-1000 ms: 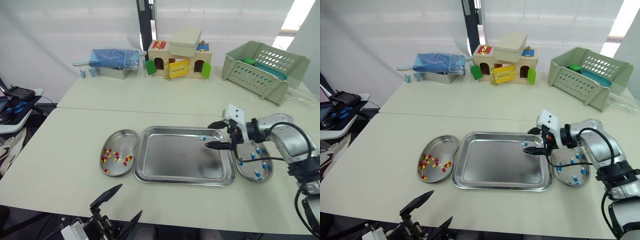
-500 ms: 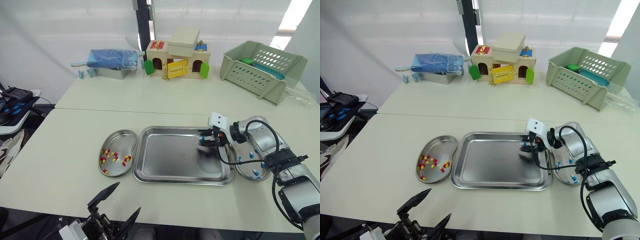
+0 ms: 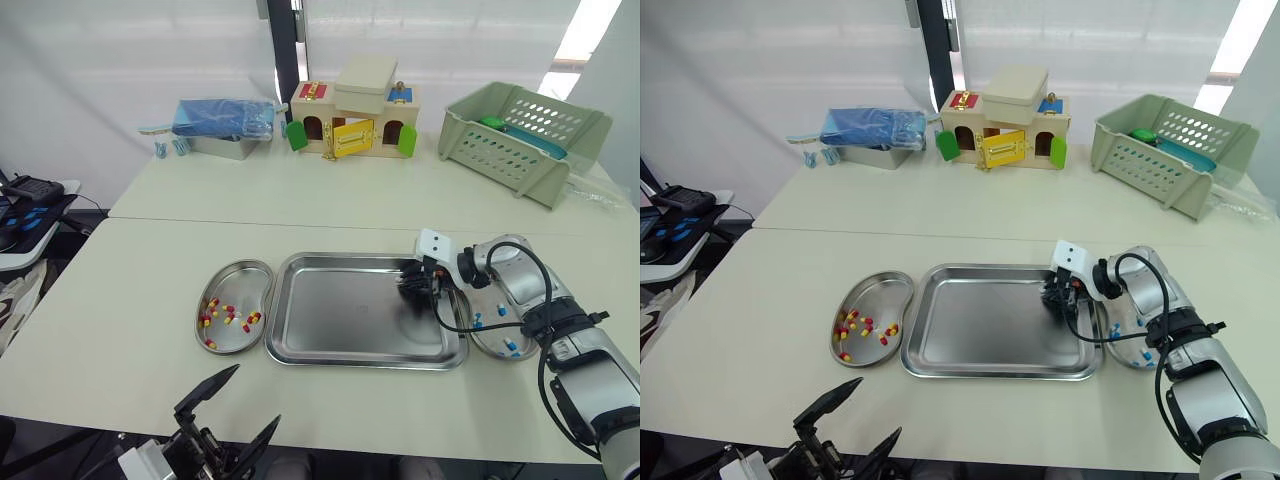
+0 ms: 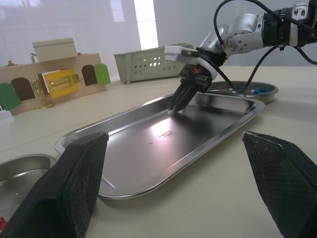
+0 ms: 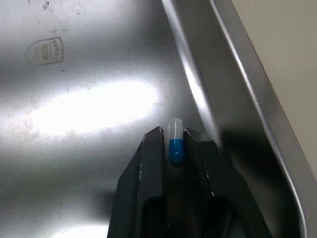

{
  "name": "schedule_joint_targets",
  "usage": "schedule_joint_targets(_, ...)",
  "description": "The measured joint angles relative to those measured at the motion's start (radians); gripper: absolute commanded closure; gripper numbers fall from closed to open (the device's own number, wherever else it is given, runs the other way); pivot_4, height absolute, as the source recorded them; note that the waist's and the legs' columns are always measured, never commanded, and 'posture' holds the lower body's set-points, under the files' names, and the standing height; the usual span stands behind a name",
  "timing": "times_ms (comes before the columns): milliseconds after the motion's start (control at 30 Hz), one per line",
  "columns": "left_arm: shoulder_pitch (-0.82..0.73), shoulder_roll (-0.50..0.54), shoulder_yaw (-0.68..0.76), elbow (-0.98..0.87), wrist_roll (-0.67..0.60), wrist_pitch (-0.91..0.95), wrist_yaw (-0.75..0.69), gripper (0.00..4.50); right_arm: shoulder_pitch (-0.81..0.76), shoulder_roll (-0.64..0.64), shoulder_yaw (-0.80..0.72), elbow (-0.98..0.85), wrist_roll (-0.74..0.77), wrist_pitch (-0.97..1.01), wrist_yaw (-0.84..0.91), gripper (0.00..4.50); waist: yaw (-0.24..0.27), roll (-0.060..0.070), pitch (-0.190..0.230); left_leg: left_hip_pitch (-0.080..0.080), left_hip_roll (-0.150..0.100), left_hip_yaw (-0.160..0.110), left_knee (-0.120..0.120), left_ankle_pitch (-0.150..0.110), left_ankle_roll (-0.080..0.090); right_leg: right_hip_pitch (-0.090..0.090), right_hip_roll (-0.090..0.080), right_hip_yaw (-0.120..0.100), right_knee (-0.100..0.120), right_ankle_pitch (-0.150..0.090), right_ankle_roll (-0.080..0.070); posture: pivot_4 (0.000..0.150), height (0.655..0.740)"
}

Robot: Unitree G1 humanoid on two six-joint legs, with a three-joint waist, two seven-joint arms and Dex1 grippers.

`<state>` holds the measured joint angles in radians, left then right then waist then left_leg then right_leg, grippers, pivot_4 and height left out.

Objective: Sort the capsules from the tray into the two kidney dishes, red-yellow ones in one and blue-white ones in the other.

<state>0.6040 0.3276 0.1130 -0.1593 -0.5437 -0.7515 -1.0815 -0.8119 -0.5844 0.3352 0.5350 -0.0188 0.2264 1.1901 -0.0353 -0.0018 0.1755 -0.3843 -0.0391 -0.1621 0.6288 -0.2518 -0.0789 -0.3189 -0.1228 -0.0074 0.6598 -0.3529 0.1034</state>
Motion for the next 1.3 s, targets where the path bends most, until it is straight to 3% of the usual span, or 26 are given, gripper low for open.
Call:
schedule_joint_targets(300,-0.018,0.029,-0.018,0.001,-0.004,0.0,-0.006,0.0,0.053,-0.013,-0.035,-0.086,0.046,0.013,0.052,4.48,0.001,0.0,0.0,0.0,0.0,0.0,0.0,0.0,0.0,0.0,0.0,0.0,0.0,0.0,0.0,0.15,0.74)
schedule_joint_targets(533,-0.058,0.084,-0.058,-0.004,-0.034,0.002,-0.077,0.0,0.236,-0.23,-0.22,-0.398,0.205,0.158,0.125,4.48,0.009,0.0,0.0,-0.002,0.0,-0.001,0.0,-0.001,0.002,0.0,0.0,-0.001,-0.001,0.0,0.0,0.15,0.74)
schedule_joint_targets(733,-0.115,0.126,-0.094,-0.014,-0.077,0.011,-0.16,0.0,0.468,-0.443,-0.369,-0.494,0.269,0.216,0.162,4.48,0.007,0.0,0.0,-0.001,0.0,0.0,0.0,-0.002,0.004,0.0,0.0,-0.001,-0.001,0.0,0.0,0.15,0.74)
schedule_joint_targets(900,-0.163,0.138,-0.11,0.012,-0.104,0.028,-0.225,0.0,0.586,-0.498,-0.438,-0.546,0.279,0.223,0.153,4.48,-0.006,0.001,0.0,0.001,0.0,0.001,0.0,-0.002,0.004,0.001,0.0,0.0,0.001,0.0,0.0,0.15,0.74)
schedule_joint_targets(1067,-0.209,0.138,-0.11,0.048,-0.124,0.03,-0.284,0.0,0.607,-0.5,-0.442,-0.58,0.286,0.242,0.118,4.48,-0.004,0.001,0.0,0.0,0.0,0.001,0.0,-0.002,0.004,0.001,0.0,0.0,0.001,0.0,0.0,0.15,0.74)
schedule_joint_targets(1133,-0.218,0.137,-0.11,0.054,-0.124,0.032,-0.294,0.0,0.607,-0.5,-0.442,-0.58,0.286,0.243,0.107,3.82,-0.003,0.001,0.0,0.0,0.0,0.001,0.0,-0.002,0.004,0.001,0.0,0.0,0.0,0.0,0.0,0.15,0.74)
schedule_joint_targets(1300,-0.223,0.136,-0.108,0.058,-0.127,0.044,-0.306,0.0,0.609,-0.5,-0.442,-0.579,0.287,0.243,0.095,2.69,0.0,0.001,0.0,0.0,0.0,0.001,0.0,-0.002,0.004,0.001,0.0,0.0,0.0,0.0,0.0,0.15,0.74)
